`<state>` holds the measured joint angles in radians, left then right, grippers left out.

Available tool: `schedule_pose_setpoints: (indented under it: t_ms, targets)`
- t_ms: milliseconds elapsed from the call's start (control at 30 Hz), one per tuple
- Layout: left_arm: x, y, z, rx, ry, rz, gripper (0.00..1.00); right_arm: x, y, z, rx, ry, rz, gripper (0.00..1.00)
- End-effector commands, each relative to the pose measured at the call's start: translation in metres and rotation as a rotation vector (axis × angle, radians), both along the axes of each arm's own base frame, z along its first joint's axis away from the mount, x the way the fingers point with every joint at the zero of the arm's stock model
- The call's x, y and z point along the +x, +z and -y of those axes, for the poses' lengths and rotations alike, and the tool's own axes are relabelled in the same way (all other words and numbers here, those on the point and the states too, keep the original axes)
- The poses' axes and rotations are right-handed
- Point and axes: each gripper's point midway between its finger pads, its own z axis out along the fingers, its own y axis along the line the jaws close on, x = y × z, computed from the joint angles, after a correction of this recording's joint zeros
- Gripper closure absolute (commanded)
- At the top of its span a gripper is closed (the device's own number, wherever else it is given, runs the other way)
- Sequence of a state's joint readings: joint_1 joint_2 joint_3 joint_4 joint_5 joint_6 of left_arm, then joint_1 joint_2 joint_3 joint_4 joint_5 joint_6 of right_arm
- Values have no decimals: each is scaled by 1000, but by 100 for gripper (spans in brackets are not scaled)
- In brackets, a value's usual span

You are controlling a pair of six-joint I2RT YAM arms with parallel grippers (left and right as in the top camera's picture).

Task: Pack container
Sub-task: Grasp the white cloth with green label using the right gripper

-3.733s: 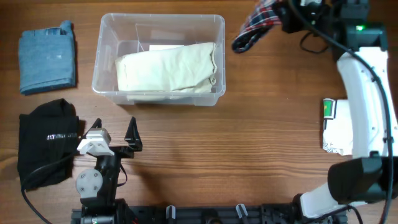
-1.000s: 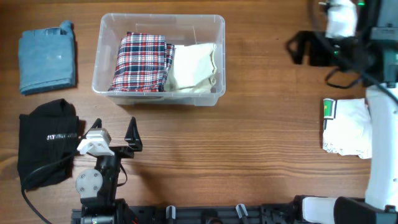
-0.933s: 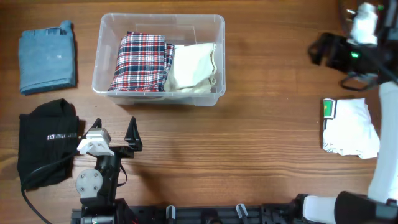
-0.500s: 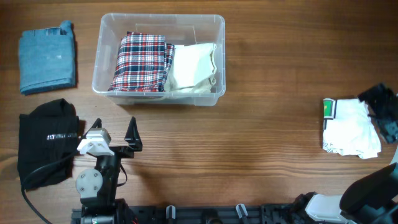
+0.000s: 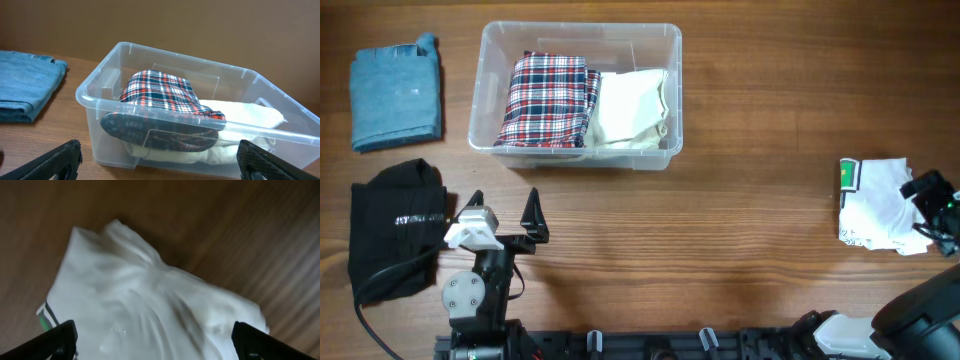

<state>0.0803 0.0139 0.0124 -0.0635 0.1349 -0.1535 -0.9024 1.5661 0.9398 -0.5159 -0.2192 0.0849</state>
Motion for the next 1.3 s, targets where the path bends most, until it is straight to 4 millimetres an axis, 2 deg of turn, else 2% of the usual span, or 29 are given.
schedule_pose_setpoints:
  t_ms: [0, 67, 167, 300, 433, 500, 533, 567, 600, 667, 700, 833, 933, 1067, 1133, 1233, 1267]
  targets:
    - [0, -2, 0, 16, 0, 1, 0, 11, 4, 9, -114, 163, 18, 2]
    - [0, -2, 0, 16, 0, 1, 0, 18, 2, 18, -177, 227, 20, 0]
    - [0, -2, 0, 16, 0, 1, 0, 20, -17, 19, -154, 246, 3, 0]
    - [0, -2, 0, 16, 0, 1, 0, 23, -44, 4, -43, 278, 11, 1]
    - [0, -2, 0, 16, 0, 1, 0, 18, -56, -1, 17, 235, -5, 3]
    - [0, -2, 0, 16, 0, 1, 0, 19, -59, -6, 84, 163, 11, 10]
    - [0, -2, 0, 16, 0, 1, 0, 21, -58, -9, 110, 146, 28, 16]
    - [0, -2, 0, 16, 0, 1, 0, 31, -55, -18, 184, 107, 88, 30]
    - [0, -2, 0, 16, 0, 1, 0, 37, -53, -23, 216, 85, 115, 35]
    - [0, -2, 0, 16, 0, 1, 0, 44, -52, -28, 239, 55, 123, 38]
    - [0, -2, 0, 16, 0, 1, 0, 48, -51, -31, 241, 60, 125, 45]
    - [0, -2, 0, 16, 0, 1, 0, 76, -45, -42, 216, 89, 171, 49]
    - [0, -2, 0, 16, 0, 1, 0, 93, -41, -46, 218, 19, 194, 64]
    - [0, -2, 0, 16, 0, 1, 0, 114, -31, -52, 188, 56, 252, 64]
    - [0, -2, 0, 16, 0, 1, 0, 126, -19, -63, 237, 114, 316, 65]
    - [0, -2, 0, 16, 0, 1, 0, 123, -4, -70, 321, 50, 320, 61]
    - [0, -2, 0, 16, 0, 1, 0, 114, -1, -68, 331, -15, 293, 53]
